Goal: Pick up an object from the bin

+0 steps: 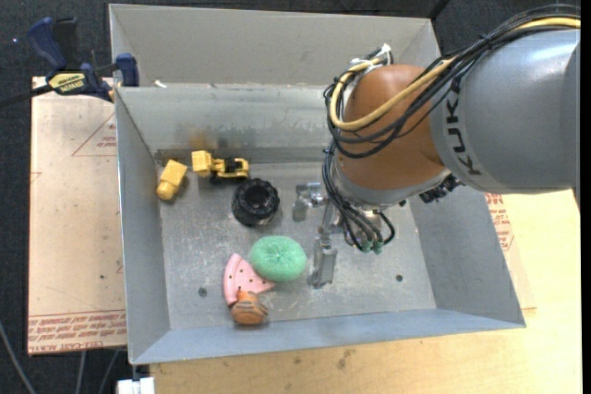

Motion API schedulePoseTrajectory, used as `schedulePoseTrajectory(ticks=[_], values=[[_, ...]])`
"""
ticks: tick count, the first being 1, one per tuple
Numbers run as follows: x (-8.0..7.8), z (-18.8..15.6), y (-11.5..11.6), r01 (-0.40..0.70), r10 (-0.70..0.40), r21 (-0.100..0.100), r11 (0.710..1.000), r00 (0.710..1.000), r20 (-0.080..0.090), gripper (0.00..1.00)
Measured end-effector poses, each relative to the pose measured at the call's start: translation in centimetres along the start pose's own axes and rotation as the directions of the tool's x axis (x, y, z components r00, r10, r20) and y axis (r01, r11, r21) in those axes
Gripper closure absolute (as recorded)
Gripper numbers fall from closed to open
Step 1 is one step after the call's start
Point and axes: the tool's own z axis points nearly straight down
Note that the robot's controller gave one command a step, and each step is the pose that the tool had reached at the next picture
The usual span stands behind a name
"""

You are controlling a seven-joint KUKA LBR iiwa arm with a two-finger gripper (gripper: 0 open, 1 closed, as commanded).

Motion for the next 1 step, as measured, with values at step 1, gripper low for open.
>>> schedulePoseTrajectory(ticks=[1], values=[[-0.15,-0.45,-0.04,-0.002,0.002,-0.001,1.000,1.000,0.008,0.00]])
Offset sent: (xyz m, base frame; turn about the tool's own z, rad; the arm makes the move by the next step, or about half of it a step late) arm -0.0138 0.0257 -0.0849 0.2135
